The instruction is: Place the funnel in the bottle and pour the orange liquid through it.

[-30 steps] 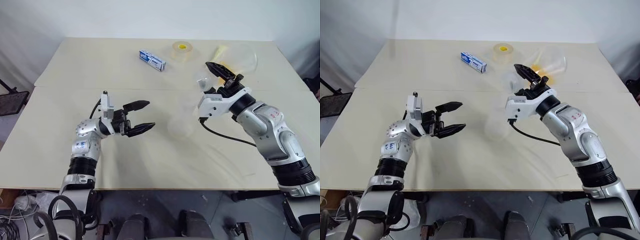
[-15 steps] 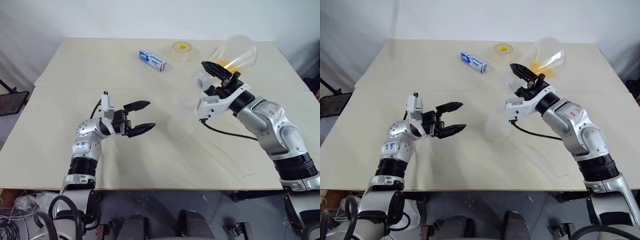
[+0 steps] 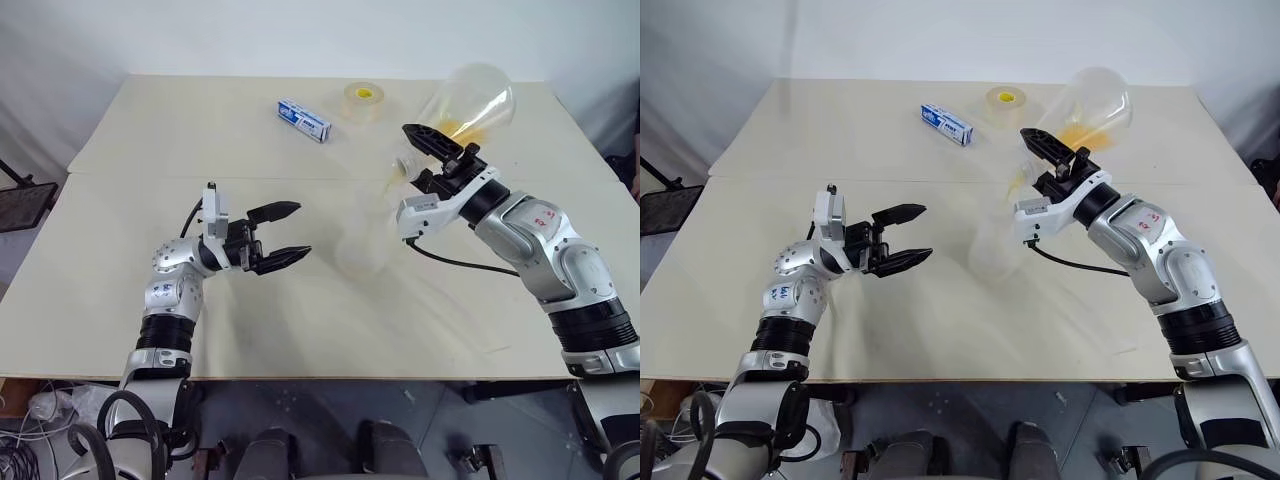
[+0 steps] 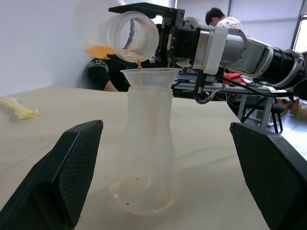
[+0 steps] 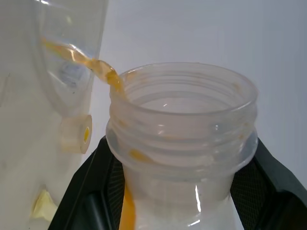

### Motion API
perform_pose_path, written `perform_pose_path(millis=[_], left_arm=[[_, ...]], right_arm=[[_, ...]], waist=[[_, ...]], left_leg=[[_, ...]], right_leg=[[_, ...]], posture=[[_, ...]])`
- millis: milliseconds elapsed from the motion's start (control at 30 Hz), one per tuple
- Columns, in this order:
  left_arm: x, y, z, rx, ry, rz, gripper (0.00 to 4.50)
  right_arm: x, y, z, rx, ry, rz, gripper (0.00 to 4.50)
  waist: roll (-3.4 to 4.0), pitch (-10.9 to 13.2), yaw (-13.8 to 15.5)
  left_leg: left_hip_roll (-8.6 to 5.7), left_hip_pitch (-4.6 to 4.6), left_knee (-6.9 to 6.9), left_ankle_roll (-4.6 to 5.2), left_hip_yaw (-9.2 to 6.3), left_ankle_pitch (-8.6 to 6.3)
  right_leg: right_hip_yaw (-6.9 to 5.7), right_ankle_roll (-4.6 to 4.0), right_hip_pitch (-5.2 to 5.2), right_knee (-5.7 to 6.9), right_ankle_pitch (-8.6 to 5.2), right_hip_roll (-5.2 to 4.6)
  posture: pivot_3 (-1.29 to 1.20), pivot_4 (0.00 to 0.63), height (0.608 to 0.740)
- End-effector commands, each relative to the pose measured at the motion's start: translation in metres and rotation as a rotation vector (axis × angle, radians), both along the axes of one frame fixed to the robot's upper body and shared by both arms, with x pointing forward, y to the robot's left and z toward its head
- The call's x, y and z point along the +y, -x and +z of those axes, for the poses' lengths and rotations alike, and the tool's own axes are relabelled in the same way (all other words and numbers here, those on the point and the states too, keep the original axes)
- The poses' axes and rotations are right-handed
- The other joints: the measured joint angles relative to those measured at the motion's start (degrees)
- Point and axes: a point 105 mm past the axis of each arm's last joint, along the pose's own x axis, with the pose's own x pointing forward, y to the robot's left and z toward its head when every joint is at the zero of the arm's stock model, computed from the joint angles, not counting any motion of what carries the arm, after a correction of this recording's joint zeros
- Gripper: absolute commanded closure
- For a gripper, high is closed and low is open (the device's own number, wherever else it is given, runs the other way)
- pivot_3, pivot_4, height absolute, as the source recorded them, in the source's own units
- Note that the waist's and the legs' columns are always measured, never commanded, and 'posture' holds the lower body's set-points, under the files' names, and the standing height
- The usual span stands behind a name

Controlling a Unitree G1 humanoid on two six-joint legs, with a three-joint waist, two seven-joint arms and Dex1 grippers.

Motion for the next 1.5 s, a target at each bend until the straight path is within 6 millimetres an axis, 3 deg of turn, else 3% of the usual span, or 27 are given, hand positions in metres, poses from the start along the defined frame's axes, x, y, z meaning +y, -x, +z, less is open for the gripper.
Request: perform_pose_path(millis=[33,1500], left_arm=[[-0.0016,0.0006,0.0134,-0.053,0.016,-0.009,0.0],[0.0033,0.0028,0.0165,-0.072,0.035,0.002,0.0]], right_arm=[[-0.0005,0.0047,0.0196,-0.08,0.015,0.011,2.03],[0.0039,0.0027,0.0213,-0.151,0.129,0.06,2.03]], waist=[[0.0,0.0,0.0],[0.0,0.0,-0.1]], left_leg=[[0.0,0.0,0.0,0.0,0.0,0.0],[0.01,0.0,-0.01,0.0,0.01,0.0]], right_leg=[[0.0,0.0,0.0,0.0,0.0,0.0],[0.0,0.0,0.0,0.0,0.0,0.0]], posture=[[0.0,0.15,0.74],[0.0,0.15,0.74]])
